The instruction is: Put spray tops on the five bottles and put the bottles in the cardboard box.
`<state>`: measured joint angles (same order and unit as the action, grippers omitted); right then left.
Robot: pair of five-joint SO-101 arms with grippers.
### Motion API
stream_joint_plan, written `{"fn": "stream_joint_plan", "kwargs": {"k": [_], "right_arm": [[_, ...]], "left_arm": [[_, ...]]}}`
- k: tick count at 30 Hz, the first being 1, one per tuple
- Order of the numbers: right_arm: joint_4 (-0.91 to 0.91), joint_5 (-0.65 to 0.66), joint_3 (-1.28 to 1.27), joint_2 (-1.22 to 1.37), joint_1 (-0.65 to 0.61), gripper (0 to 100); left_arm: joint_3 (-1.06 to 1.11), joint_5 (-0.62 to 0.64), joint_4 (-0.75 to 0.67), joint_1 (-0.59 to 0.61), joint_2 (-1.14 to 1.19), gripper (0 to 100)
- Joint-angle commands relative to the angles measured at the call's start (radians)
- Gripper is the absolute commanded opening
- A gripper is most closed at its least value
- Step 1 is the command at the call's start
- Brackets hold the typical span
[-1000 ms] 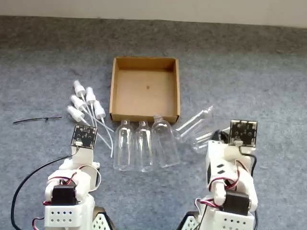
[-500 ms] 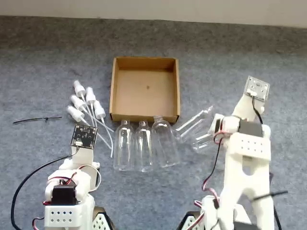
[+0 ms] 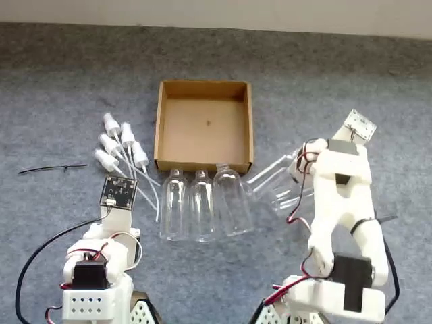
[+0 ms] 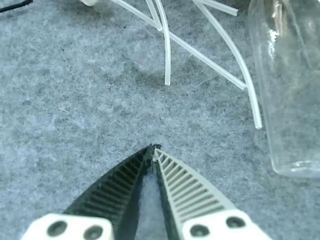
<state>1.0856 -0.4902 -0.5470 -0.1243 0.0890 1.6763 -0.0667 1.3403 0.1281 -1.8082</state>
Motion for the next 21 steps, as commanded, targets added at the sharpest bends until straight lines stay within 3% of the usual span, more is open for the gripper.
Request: {"fn": "stream_joint_plan", "kwargs": {"k": [1, 9, 17, 21], "right_arm": [[0.007, -0.031, 0.05, 0.064, -0.005, 24.5], [0.007, -0.008, 0.091, 0.171, 0.01, 24.5], [0.007, 0.278, 0.09, 0.176, 0.113, 24.1], [0.007, 0.45, 0.091, 0.177, 0.154, 18.3]], "left_arm": [[0.021, -0.003, -0.014, -0.013, -0.01, 1], [0.021, -0.003, -0.014, -0.013, -0.01, 1], [0.021, -0.003, -0.014, -0.013, -0.01, 1], [0.021, -0.003, -0.014, -0.013, -0.01, 1]]}}
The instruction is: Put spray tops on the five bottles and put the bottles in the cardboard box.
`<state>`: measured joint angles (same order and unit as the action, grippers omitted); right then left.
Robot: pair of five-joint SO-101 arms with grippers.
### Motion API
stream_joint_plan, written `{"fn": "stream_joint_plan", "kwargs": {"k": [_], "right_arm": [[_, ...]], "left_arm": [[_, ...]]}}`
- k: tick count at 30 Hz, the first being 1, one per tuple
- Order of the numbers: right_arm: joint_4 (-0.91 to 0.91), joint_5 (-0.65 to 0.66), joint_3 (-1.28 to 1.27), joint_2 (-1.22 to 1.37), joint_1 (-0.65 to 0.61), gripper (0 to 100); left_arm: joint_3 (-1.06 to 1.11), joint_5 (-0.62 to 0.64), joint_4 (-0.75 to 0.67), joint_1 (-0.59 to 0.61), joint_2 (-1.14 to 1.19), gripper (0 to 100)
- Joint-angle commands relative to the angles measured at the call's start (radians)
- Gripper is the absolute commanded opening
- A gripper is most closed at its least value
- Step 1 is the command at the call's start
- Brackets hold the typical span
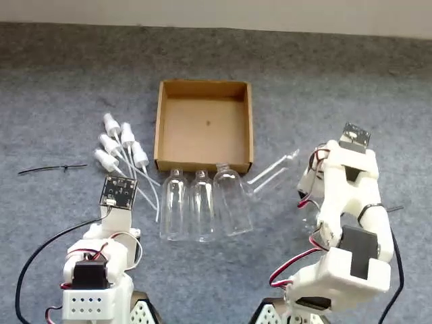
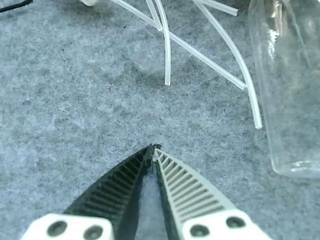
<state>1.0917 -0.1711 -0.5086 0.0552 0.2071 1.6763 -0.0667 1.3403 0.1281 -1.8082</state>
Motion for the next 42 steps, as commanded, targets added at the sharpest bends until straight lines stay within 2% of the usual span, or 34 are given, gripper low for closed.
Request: {"fn": "stream_joint_plan", "kwargs": {"k": [1, 8, 16, 27, 34, 38, 42], "right_arm": [[0.001, 0.195, 0.053, -0.004, 0.039, 16.8], [0.01, 0.637, 0.053, -0.002, 0.064, 14.1], [0.008, 0.927, 0.053, -0.008, 0.142, 14.2], [0.047, 0.916, 0.148, -0.008, 0.17, 14.5], [0.203, 0.888, 0.237, -0.008, 0.183, 33.4], [0.205, 0.888, 0.275, -0.008, 0.217, 34.3], [0.2, 0.89, 0.278, -0.008, 0.2, 34.3]], "left_arm": [[0.021, -0.003, -0.014, -0.013, -0.01, 1], [0.021, -0.003, -0.014, -0.013, -0.01, 1], [0.021, -0.003, -0.014, -0.013, -0.01, 1], [0.021, -0.003, -0.014, -0.013, -0.01, 1], [0.021, -0.003, -0.012, -0.013, -0.01, 1], [0.021, -0.003, -0.012, -0.013, -0.01, 1], [0.021, -0.003, -0.012, -0.013, -0.01, 1]]}}
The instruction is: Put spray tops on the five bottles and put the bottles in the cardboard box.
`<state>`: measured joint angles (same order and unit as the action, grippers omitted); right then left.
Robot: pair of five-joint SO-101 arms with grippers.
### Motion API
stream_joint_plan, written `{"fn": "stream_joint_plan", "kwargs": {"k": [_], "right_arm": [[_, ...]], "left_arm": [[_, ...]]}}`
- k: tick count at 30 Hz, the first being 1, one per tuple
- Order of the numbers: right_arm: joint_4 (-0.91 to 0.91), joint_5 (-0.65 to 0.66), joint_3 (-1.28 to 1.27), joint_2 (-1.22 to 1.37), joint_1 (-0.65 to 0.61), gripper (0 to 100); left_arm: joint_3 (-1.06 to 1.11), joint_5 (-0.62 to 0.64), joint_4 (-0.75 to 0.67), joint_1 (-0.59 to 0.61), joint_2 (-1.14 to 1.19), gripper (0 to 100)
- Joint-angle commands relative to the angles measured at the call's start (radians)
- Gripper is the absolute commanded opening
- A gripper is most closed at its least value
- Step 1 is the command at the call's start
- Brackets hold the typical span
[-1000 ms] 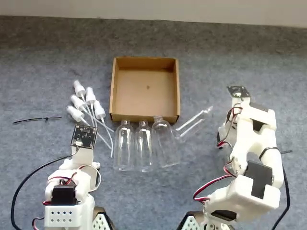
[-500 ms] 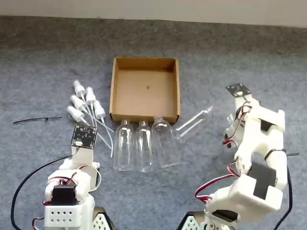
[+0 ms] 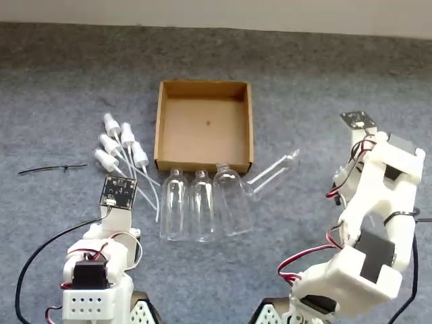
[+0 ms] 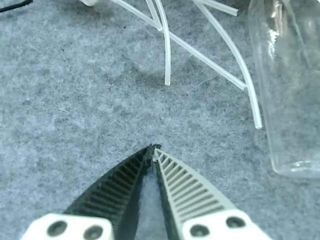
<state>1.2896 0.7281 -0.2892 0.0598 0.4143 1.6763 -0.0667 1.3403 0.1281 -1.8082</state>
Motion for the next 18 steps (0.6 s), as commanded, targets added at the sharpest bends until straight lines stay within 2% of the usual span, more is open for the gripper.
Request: {"fn": "stream_joint_plan", "kwargs": {"k": [1, 13, 18], "right_arm": [[0.002, -0.014, 0.061, -0.013, -0.018, 34.3], [-0.051, -0.012, 0.056, -0.004, -0.073, 34.3], [-0.148, -0.015, 0.058, 0.053, -0.099, 34.3]], "left_arm": [[0.021, -0.003, -0.012, -0.013, -0.01, 1], [0.021, -0.003, -0.012, -0.013, -0.01, 1], [0.021, -0.003, -0.012, -0.013, -0.01, 1]]}}
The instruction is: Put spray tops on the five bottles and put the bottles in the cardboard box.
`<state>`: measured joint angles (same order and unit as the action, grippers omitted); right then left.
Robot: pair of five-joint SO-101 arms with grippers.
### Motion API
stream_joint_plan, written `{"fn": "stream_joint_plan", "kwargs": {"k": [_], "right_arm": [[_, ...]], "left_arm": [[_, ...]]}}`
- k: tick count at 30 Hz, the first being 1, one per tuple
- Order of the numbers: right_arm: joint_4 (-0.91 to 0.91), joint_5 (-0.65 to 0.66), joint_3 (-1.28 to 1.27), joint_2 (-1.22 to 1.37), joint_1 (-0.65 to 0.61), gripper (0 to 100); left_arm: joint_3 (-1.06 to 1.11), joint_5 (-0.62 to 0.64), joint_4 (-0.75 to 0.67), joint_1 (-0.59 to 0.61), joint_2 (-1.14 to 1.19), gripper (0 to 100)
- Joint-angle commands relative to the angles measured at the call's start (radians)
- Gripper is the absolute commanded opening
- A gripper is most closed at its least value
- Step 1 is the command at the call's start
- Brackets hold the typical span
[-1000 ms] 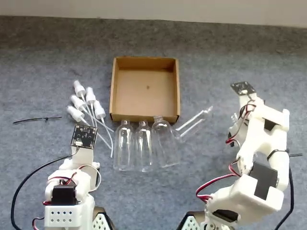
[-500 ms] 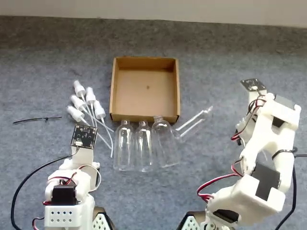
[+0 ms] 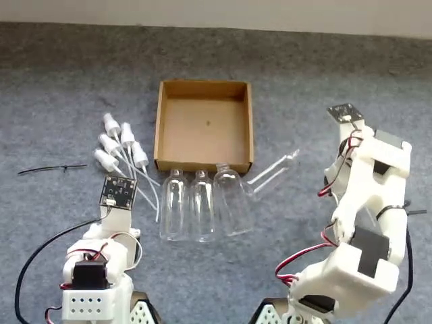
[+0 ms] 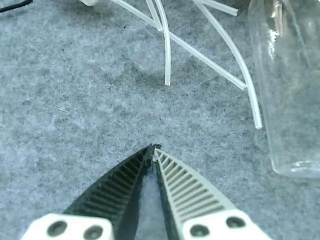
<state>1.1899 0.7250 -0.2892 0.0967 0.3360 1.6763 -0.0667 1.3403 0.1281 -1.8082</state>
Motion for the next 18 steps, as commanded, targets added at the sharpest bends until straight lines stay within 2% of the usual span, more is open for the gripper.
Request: {"fn": "stream_joint_plan", "kwargs": {"k": [1, 12, 18], "right_arm": [[-0.045, -0.012, 0.058, 0.035, -0.021, 34.3], [-0.033, -0.014, 0.062, 0.064, -0.005, 34.1], [-0.033, -0.009, 0.062, 0.067, -0.008, 20.4]], "left_arm": [[0.021, -0.003, -0.012, -0.013, -0.01, 1], [0.021, -0.003, -0.012, -0.013, -0.01, 1], [0.021, -0.003, -0.012, -0.013, -0.01, 1]]}}
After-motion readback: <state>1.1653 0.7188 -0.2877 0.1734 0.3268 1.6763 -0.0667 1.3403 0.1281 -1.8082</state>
